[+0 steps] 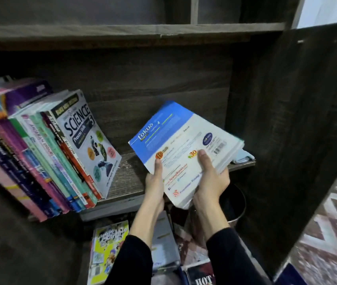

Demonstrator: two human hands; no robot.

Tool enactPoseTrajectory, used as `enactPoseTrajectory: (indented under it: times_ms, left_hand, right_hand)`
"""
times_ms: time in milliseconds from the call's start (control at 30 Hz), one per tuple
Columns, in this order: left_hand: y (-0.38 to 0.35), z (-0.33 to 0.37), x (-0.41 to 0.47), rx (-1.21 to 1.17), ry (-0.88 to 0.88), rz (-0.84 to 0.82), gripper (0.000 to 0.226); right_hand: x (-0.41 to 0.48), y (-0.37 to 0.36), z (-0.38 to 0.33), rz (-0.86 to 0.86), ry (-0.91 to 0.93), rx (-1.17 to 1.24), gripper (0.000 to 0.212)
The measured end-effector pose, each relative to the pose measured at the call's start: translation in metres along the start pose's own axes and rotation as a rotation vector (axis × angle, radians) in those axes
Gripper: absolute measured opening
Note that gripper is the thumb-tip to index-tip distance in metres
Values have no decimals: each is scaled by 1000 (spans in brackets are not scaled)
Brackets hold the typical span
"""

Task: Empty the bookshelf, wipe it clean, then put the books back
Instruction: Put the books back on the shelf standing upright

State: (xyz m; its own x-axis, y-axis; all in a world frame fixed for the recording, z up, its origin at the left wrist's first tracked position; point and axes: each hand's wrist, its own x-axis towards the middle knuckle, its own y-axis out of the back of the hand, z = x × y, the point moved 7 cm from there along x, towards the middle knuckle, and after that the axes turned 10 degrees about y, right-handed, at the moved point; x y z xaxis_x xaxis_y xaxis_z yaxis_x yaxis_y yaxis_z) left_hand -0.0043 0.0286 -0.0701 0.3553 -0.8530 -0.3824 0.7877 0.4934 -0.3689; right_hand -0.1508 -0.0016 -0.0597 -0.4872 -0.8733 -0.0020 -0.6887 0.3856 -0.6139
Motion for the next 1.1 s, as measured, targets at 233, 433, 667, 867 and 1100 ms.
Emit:
enactPoseTrajectory:
  times_ms: [233,433,667,867,1100]
  left_hand:
    - [28,-21,21,89,135,157,41]
    - [30,-28,27,150,186,116,25]
    - [30,-19,20,602,1,88,30]
    - [30,-20,29,625,-35,86,32]
    - [34,-27,38,661,-11,106,35]
  right_hand:
    - [-24,22,54,277,-269,-85,26]
    - [-37,15,70,397,-368,88,37]
    - [-28,7,88,364,-457,16,58]
    - [-19,15,94,359,-582,-148,79]
    - [36,10,25,-164,164,-1385,105]
